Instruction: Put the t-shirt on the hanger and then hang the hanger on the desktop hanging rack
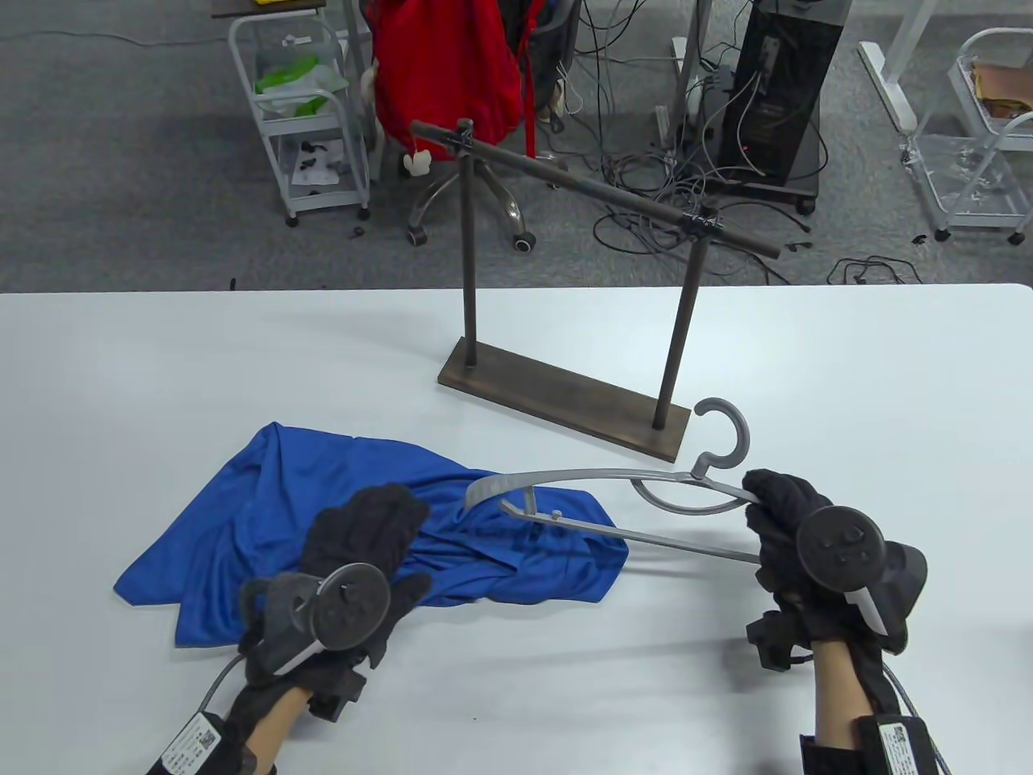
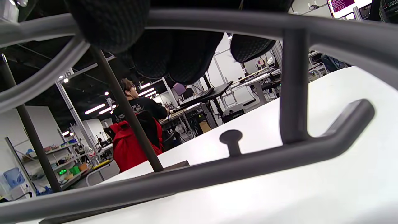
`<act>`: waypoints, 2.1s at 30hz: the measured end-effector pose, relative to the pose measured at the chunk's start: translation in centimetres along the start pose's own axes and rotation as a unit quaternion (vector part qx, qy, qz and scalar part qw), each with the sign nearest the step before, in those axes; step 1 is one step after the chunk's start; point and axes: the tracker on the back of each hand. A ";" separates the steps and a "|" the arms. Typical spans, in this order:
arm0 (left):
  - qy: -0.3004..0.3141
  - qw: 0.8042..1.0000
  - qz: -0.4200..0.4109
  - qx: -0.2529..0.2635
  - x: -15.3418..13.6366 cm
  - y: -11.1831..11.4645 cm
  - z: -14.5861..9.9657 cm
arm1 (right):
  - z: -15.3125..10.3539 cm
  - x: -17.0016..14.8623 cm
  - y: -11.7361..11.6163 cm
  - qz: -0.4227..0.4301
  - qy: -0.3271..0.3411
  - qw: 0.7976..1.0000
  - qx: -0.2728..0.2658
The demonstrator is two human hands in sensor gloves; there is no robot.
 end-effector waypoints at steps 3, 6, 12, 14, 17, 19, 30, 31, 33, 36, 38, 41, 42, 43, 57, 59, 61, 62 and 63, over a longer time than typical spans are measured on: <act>-0.054 0.998 -0.002 -0.010 -2.9 0.1 0.8 | -0.1 0.0 0.1 0.007 -0.001 1.000 -0.013; -0.101 0.994 0.016 -0.032 -5.4 0.4 1.3 | -0.2 0.0 0.0 0.008 -0.001 1.000 -0.013; -0.137 0.985 0.015 -0.101 -7.7 2.8 2.4 | -0.3 0.4 -0.5 -0.013 0.008 1.000 -0.004; -0.133 0.980 0.039 -0.142 -7.5 3.9 2.9 | -0.3 0.5 -0.7 -0.018 0.011 1.000 0.000; -0.127 0.963 0.102 -0.214 -6.9 5.8 3.5 | -0.3 0.7 -1.0 -0.020 0.016 1.000 0.003; -0.125 0.957 0.121 -0.233 -6.5 6.8 3.7 | -0.4 0.9 -1.2 -0.027 0.019 0.999 0.005; -0.136 0.976 0.088 -0.147 -6.5 5.8 3.8 | -1.1 2.7 -2.2 -0.046 0.059 0.997 0.015; -0.135 0.979 0.077 -0.134 -6.6 5.4 3.6 | -1.2 2.9 -2.1 -0.045 0.062 0.997 0.014; -0.129 0.985 0.053 -0.102 -6.7 4.2 3.2 | -1.5 3.3 -2.1 -0.041 0.076 0.996 0.011; -0.110 0.991 0.019 -0.067 -6.4 2.5 2.6 | -1.9 4.0 -2.0 -0.044 0.085 0.995 0.006; -0.090 0.995 -0.002 -0.046 -5.8 1.3 2.2 | -2.2 4.6 -2.0 -0.045 0.098 0.994 -0.007; -0.068 0.997 -0.024 -0.028 -4.8 0.1 1.6 | -2.7 5.3 -1.9 -0.050 0.107 0.993 -0.016; -0.066 0.997 -0.028 -0.020 -4.3 -0.2 1.4 | -2.9 5.6 -1.9 -0.049 0.111 0.992 -0.019; -0.066 0.997 -0.030 -0.015 -4.0 -0.4 1.2 | -3.1 5.7 -1.9 -0.044 0.119 0.992 -0.023; 0.024 0.989 -0.100 0.102 0.7 -3.7 -1.8 | -7.2 11.2 -3.2 -0.073 0.229 0.967 -0.082; 0.038 0.984 -0.123 0.124 1.2 -4.3 -2.4 | -7.9 11.8 -3.3 -0.080 0.239 0.962 -0.103; 0.047 0.978 -0.146 0.138 1.6 -4.8 -3.0 | -8.4 12.3 -3.2 -0.084 0.245 0.959 -0.114; 0.052 0.976 -0.158 0.141 1.8 -5.1 -3.2 | -8.6 12.5 -3.1 -0.086 0.248 0.957 -0.123; 0.053 0.975 -0.162 0.141 1.9 -5.2 -3.3 | -8.8 12.6 -3.1 -0.086 0.252 0.955 -0.129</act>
Point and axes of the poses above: the tracker on the back of each hand, its own x axis roughly to the thumb side, its own z axis roughly from the wrist to the fingertips, y = z × x, and after that the axes turned 6 degrees about z, right-handed
